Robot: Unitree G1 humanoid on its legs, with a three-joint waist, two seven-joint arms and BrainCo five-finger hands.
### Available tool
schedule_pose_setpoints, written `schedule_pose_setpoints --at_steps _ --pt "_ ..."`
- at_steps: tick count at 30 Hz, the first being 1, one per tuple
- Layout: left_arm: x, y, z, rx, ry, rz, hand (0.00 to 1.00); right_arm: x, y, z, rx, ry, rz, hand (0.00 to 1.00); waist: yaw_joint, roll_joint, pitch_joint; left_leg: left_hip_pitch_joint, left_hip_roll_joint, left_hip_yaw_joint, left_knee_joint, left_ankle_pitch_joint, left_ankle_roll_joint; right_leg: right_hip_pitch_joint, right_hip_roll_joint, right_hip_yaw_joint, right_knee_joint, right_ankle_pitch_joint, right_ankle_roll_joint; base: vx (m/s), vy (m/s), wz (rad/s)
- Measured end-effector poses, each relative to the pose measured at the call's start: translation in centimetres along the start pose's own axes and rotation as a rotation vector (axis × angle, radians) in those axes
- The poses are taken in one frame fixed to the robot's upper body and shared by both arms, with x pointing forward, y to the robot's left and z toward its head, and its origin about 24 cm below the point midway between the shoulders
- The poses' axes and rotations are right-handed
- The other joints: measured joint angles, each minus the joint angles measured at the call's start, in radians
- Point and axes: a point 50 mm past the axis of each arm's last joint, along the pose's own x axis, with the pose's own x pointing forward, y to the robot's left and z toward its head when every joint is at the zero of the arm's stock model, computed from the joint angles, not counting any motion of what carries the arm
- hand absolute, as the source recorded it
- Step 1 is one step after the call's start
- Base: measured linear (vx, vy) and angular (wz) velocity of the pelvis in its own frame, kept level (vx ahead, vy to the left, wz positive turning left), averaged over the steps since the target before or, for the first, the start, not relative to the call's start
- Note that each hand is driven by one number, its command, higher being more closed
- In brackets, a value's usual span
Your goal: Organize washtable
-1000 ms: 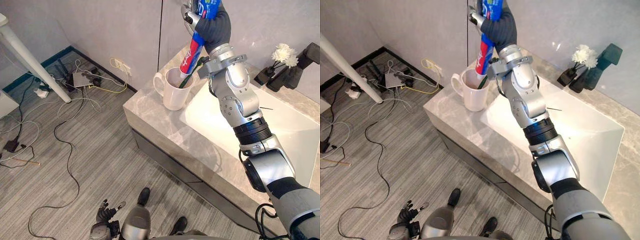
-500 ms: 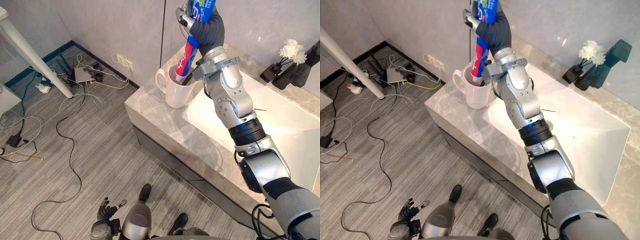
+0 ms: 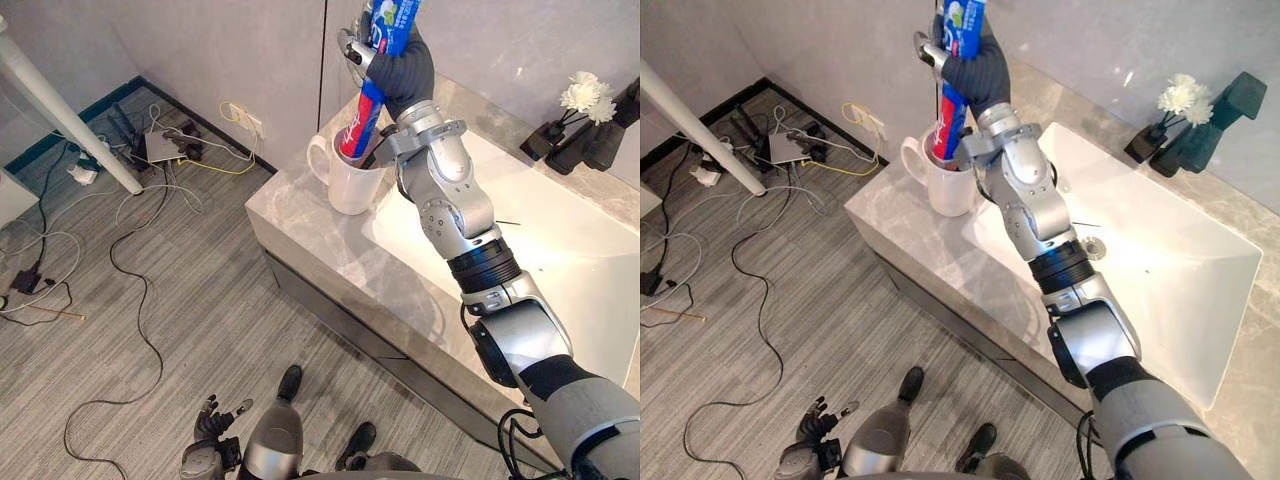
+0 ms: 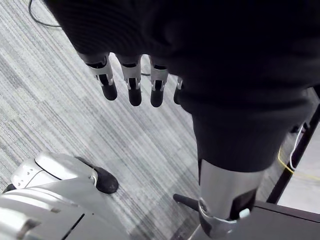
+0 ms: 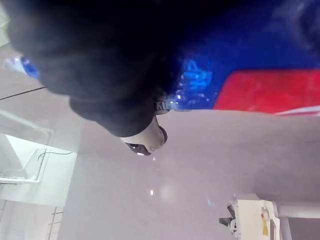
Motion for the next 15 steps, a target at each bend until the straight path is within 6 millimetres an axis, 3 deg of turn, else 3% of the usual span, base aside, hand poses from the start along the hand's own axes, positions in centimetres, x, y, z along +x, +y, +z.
schedule_pose_setpoints --at_steps 15 --pt "0.0 0.0 0.0 0.001 0.002 0.001 0.00 -2.0 -0.2 -2.4 0.048 0.065 -0.035 0.00 -0.002 -0.001 -0.001 0.003 0.000 0.007 0.000 0.000 0.000 -0.002 0.000 0.008 0.003 0.000 0.000 0.00 0.000 0.00"
